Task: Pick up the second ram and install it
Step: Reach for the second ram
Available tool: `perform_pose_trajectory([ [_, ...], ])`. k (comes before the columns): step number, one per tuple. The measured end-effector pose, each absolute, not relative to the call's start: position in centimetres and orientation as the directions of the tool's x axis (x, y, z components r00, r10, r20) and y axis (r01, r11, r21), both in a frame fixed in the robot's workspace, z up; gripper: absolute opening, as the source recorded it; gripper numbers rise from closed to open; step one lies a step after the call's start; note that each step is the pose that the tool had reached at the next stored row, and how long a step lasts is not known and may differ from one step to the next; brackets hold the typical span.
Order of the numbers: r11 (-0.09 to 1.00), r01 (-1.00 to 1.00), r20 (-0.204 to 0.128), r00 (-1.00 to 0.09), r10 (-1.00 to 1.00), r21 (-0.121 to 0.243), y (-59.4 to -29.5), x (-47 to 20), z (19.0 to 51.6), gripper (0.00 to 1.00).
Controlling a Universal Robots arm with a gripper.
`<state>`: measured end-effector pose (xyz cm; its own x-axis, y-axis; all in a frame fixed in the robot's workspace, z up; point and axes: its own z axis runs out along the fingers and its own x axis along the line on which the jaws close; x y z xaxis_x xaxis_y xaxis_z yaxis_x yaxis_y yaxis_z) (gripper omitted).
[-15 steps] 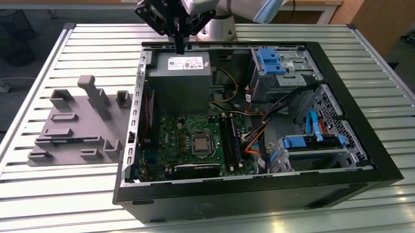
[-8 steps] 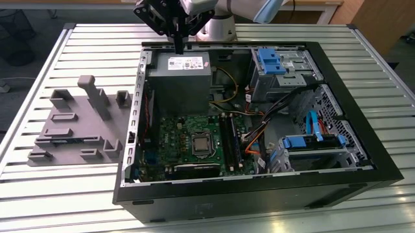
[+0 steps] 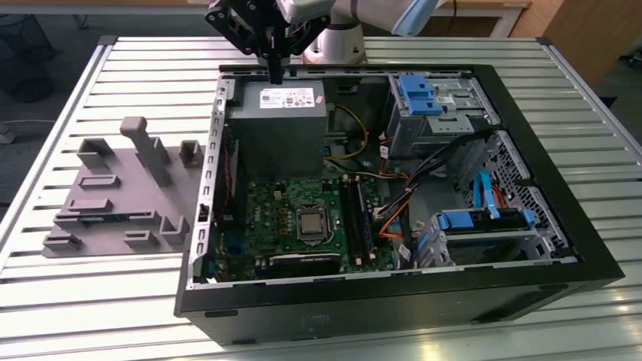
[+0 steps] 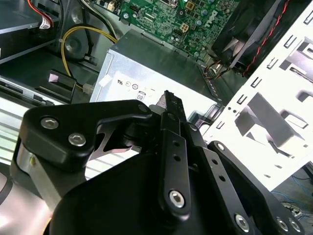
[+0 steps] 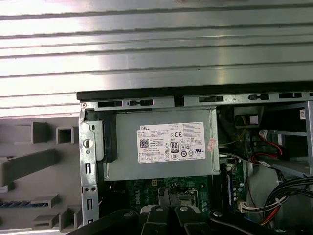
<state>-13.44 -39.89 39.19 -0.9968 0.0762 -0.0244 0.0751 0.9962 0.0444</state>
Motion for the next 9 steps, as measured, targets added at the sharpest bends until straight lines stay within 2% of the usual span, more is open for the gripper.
perform_pose_trajectory([
  [9,0.996,0.075,-0.024,-0.997,0.076,0.044,-39.89,-13.66,39.19,0.11],
])
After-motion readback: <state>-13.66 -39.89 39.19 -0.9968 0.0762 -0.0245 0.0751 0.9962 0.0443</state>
